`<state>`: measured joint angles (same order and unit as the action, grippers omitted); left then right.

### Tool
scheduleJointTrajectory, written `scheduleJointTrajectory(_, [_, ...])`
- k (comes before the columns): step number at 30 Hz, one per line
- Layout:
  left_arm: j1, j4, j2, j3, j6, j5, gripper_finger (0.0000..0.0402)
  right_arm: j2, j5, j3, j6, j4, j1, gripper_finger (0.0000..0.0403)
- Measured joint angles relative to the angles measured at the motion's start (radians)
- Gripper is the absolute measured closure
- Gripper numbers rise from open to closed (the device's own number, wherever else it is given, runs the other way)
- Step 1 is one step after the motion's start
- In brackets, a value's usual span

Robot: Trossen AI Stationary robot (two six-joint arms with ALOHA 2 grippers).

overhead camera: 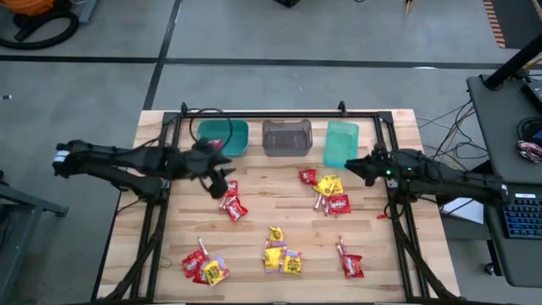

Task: Sort candy
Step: Put the yellow candy into the light green bin

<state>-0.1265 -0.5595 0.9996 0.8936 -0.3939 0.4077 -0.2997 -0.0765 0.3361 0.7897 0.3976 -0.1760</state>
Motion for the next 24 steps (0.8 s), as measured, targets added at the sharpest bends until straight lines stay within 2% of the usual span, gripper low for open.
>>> scheduleJointTrajectory(3, [-0.097, 0.012, -0.004, -0.003, -0.090, 0.029, 0.0267, -0.104, -0.002, 0.091, -0.006, 0.209, 0.013, 0.0230])
scheduleJointTrajectory(7, [-0.218, 0.053, 0.009, -0.028, -0.131, 0.105, 0.0274, -0.242, -0.002, 0.162, -0.175, 0.333, 0.055, 0.0230])
scheduleJointTrajectory(12, [-0.307, 0.158, 0.029, -0.065, -0.136, 0.126, 0.0282, -0.399, -0.035, 0.196, -0.328, 0.293, 0.132, 0.0230])
scheduleJointTrajectory(14, [-0.322, 0.189, 0.037, -0.071, -0.119, 0.125, 0.0286, -0.460, -0.085, 0.205, -0.333, 0.278, 0.161, 0.0230])
scheduleJointTrajectory(19, [-0.333, 0.214, 0.053, -0.072, -0.121, 0.132, 0.0295, -0.615, -0.122, 0.216, -0.345, 0.136, 0.242, 0.0230])
scheduleJointTrajectory(24, [-0.333, 0.221, 0.076, -0.074, -0.169, 0.238, 0.0296, -0.785, -0.226, 0.248, -0.332, 0.087, 0.304, 0.0229])
